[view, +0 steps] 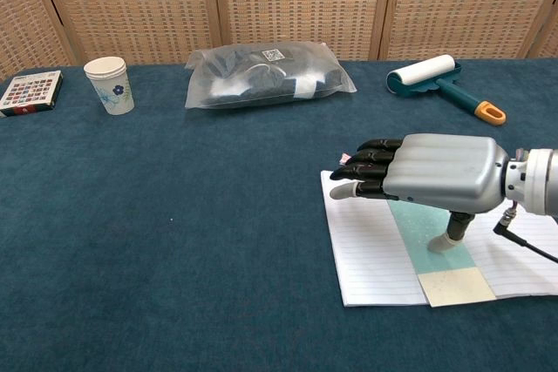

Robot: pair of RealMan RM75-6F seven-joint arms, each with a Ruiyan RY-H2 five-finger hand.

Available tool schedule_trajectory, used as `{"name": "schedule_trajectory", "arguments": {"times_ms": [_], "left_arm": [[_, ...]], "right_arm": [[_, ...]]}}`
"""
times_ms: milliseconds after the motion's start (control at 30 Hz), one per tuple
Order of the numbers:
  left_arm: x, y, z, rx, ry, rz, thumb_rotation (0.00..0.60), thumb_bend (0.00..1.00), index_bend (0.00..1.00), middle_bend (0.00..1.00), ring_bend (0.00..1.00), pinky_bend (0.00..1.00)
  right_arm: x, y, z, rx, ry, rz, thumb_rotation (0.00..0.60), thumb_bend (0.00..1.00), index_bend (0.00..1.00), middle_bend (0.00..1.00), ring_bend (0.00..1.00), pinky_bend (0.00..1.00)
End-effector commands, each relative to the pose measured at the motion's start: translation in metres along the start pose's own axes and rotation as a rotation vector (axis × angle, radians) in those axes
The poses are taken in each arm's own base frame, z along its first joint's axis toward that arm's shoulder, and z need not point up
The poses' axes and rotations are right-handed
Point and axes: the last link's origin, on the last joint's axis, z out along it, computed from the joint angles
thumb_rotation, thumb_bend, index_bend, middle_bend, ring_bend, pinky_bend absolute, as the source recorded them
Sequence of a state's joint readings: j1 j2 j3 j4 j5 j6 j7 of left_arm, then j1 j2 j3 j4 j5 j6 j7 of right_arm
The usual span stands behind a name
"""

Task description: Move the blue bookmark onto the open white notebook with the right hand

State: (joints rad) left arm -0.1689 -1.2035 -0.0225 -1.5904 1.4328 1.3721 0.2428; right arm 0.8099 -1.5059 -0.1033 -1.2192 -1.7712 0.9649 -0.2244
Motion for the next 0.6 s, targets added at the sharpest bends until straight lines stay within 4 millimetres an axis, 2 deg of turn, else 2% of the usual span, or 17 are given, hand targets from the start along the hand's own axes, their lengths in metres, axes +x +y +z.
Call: {"name": "schedule_trajectory", "arguments": {"times_ms": [33, 600], "left_arm": [[-0.0001, 0.0, -0.0001, -0.001, 0.0, 0.0, 0.6, 0.05, 0.0, 0.0, 0.0, 0.0], [-0.0001, -0.0004, 0.0, 0.0, -0.002, 0.0, 0.6, 0.05, 0.0, 0.0, 0.0, 0.0]], "right_arm": [[-0.0004, 0.0001, 0.0, -0.002, -0.003, 0.0, 0.6, 0.06, 0.0, 0.0, 0.0, 0.0], [-0.0041, 0.0012, 0.0016, -0.021, -0.01, 0.002, 0.6, 0.06, 0.0, 0.0, 0.0, 0.0]]}}
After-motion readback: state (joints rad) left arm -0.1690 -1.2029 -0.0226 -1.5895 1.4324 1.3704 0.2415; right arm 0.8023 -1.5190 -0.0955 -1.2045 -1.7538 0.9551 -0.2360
